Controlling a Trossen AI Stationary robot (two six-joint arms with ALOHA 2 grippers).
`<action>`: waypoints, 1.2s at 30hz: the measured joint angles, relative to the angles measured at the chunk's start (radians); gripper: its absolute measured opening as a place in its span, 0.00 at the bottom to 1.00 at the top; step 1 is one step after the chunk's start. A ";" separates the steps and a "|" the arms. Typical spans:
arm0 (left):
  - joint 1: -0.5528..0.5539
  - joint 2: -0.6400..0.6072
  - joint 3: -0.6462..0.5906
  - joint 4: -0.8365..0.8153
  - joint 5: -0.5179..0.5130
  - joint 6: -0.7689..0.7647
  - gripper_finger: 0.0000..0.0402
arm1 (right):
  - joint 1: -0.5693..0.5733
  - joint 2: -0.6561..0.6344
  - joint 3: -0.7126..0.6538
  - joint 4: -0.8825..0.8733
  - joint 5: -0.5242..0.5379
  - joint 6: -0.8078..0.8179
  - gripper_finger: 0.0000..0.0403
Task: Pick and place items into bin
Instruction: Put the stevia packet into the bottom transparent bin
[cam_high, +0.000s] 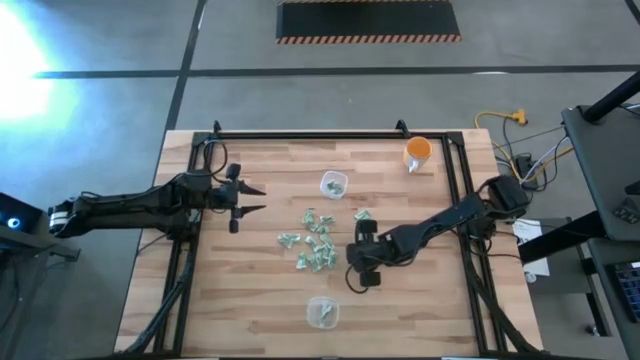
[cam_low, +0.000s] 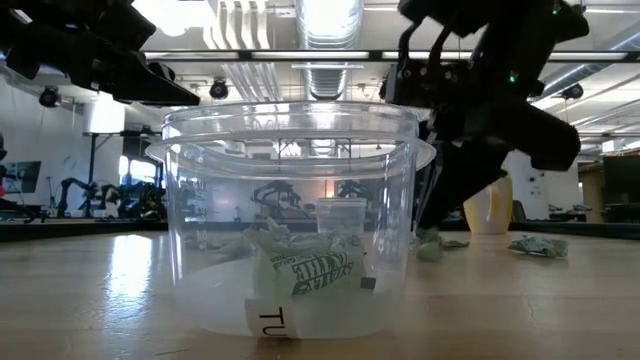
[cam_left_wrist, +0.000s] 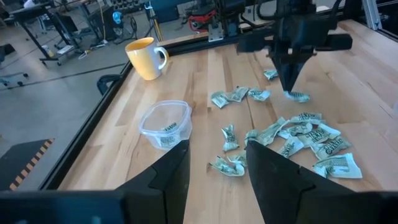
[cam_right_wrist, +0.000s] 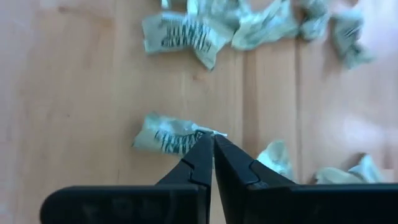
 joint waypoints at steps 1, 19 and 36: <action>0.000 0.000 0.000 0.000 0.000 0.000 0.35 | 0.007 -0.013 0.000 -0.001 0.013 -0.003 0.02; 0.000 0.005 0.000 0.004 0.000 0.000 0.35 | 0.103 -0.087 -0.055 0.142 0.141 -0.061 0.07; 0.000 0.047 0.000 0.011 0.000 0.001 0.35 | -0.011 -0.054 -0.120 0.157 -0.012 0.058 0.37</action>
